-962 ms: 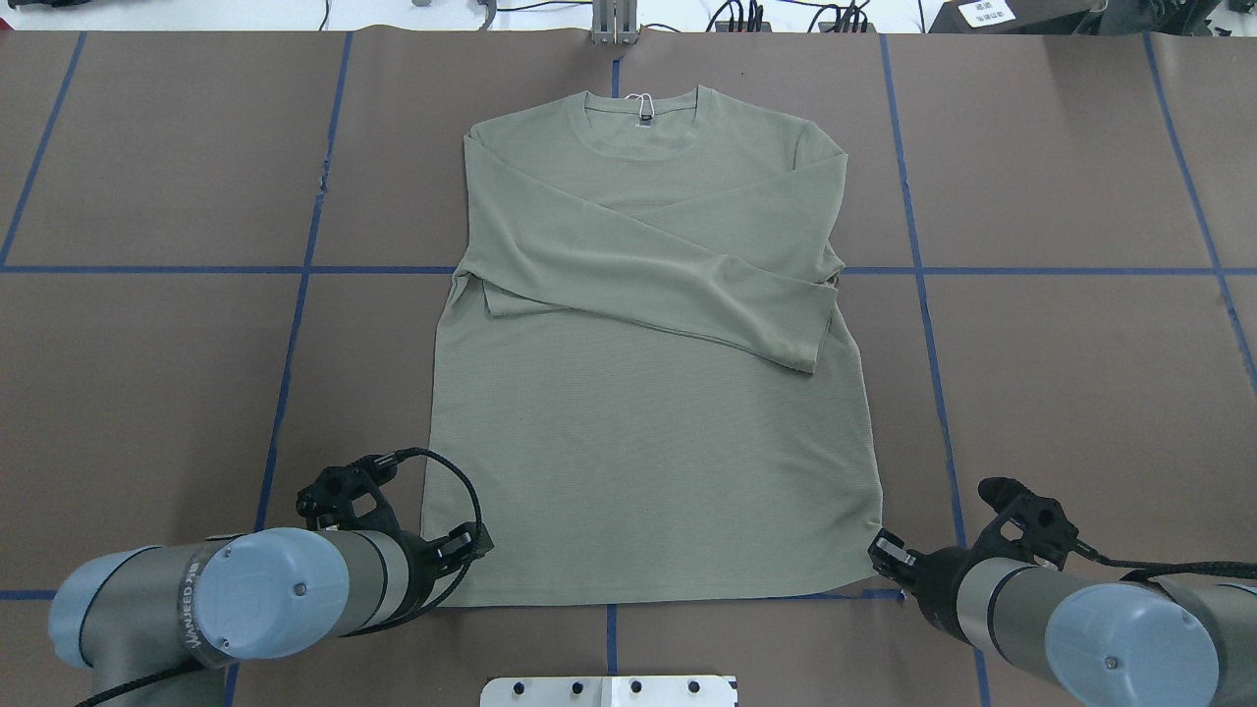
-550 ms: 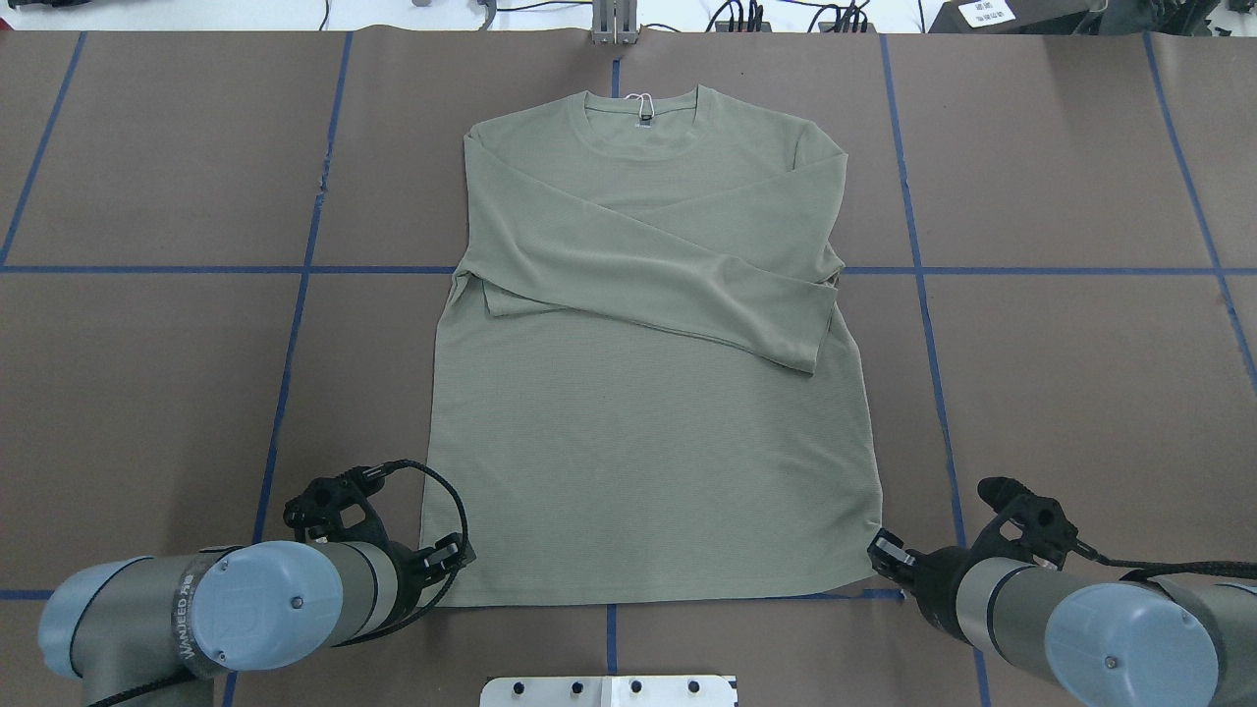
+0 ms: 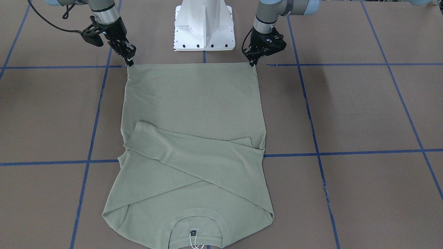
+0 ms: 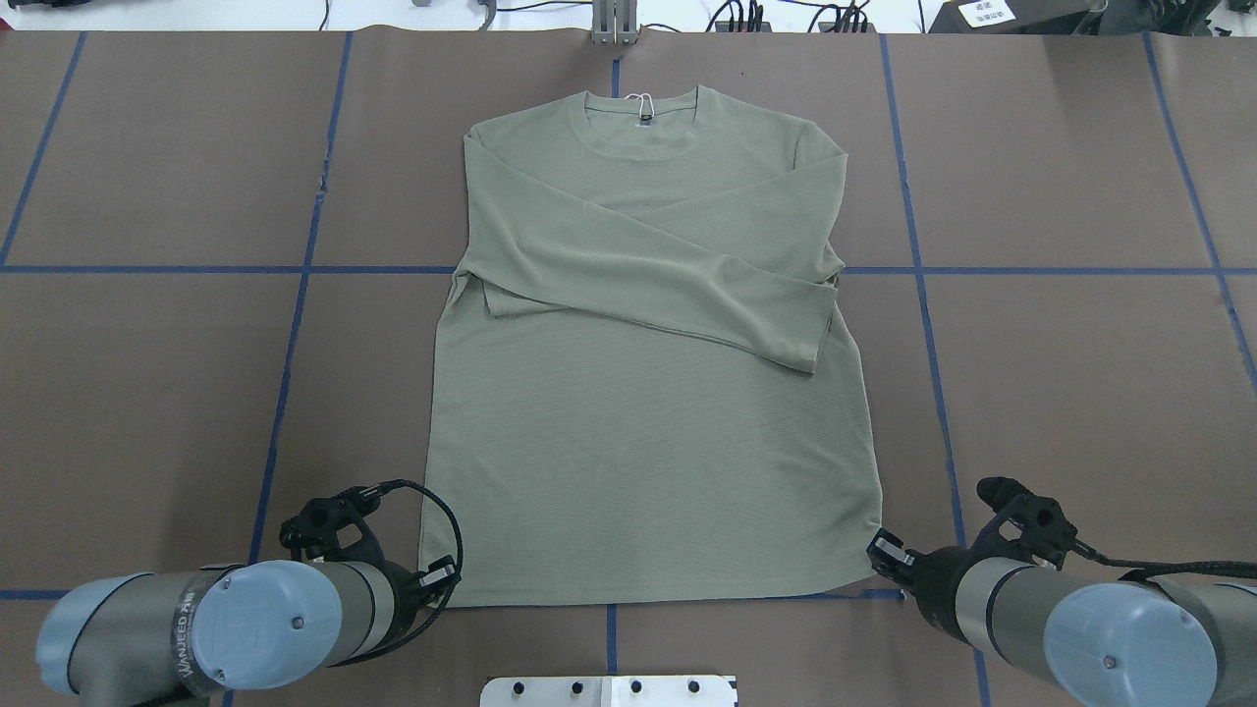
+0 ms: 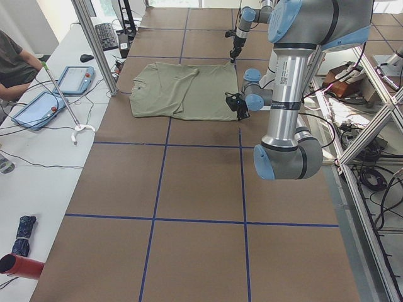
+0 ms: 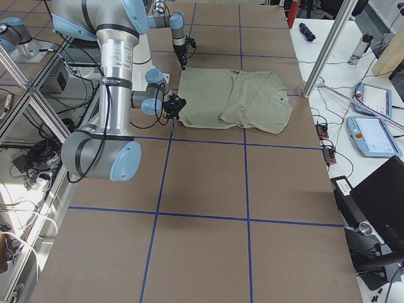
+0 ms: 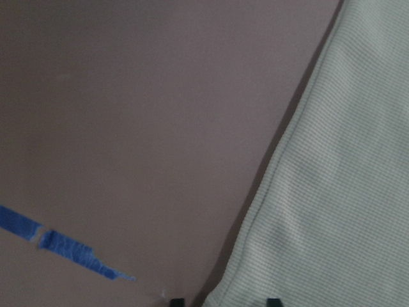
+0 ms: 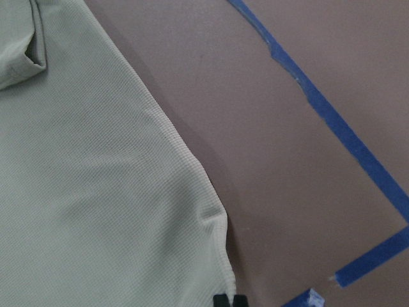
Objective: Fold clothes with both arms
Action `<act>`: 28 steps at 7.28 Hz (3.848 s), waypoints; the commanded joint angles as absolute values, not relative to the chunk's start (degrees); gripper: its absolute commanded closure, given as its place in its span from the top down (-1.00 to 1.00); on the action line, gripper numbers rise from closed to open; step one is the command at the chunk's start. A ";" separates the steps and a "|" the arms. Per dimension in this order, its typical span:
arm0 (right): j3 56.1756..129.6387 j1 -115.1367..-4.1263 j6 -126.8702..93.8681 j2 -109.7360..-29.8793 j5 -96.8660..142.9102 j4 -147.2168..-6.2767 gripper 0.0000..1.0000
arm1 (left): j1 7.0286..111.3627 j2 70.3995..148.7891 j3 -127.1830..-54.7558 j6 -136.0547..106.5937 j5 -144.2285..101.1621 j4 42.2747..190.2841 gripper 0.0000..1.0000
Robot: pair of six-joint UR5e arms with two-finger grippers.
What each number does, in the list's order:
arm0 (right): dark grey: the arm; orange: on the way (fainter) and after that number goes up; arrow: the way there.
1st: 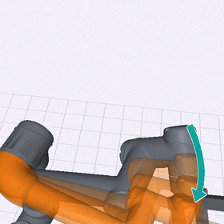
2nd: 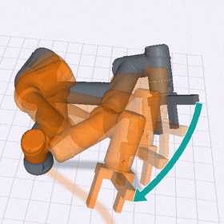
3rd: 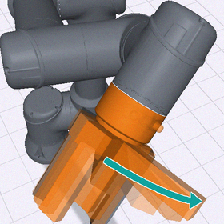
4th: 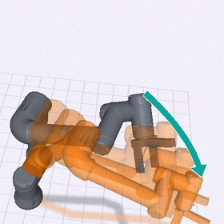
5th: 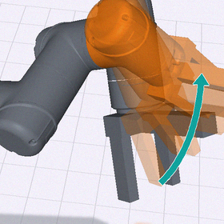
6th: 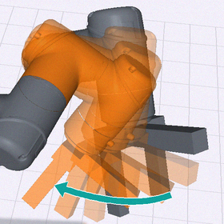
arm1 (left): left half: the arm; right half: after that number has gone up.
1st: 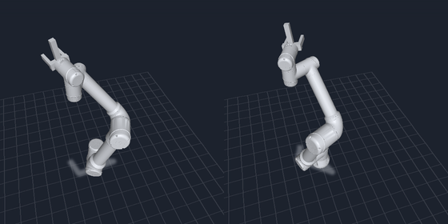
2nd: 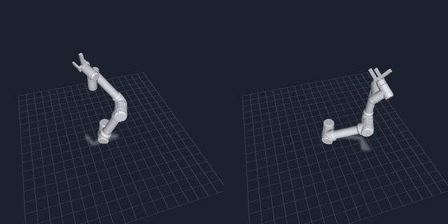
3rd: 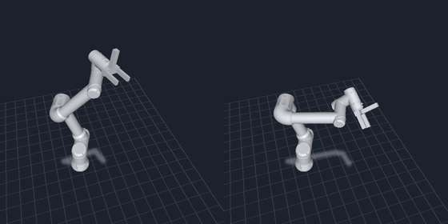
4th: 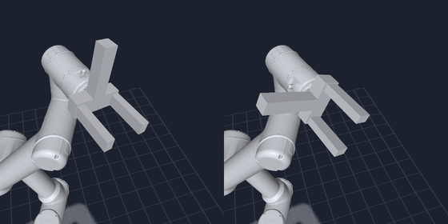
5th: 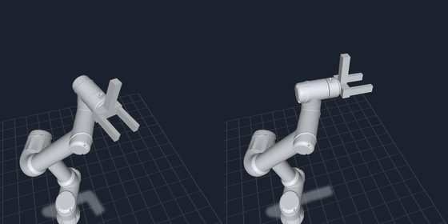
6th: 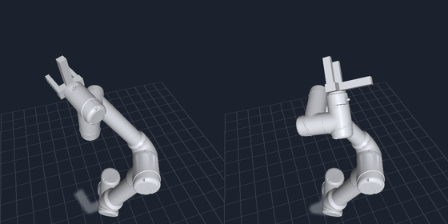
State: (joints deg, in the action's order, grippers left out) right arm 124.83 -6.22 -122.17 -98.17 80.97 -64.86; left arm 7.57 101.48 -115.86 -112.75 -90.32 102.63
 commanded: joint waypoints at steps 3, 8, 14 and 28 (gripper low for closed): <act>130.68 -6.77 -122.08 -100.27 84.89 -65.30 -1.00 | 3.55 94.77 -129.51 -118.88 -91.94 102.48 -1.00; 138.45 -17.00 -113.71 -105.58 95.07 -65.30 -1.00 | 10.14 96.74 -136.77 -117.99 -92.81 102.04 -1.00; 99.39 -46.72 -89.75 -61.31 108.54 -81.65 -1.00 | 40.14 113.64 -103.16 -94.32 -96.68 113.41 -1.00; 88.73 -43.00 -92.23 -62.10 103.45 -70.05 0.93 | 44.30 124.54 -70.92 -88.77 -94.57 136.32 0.25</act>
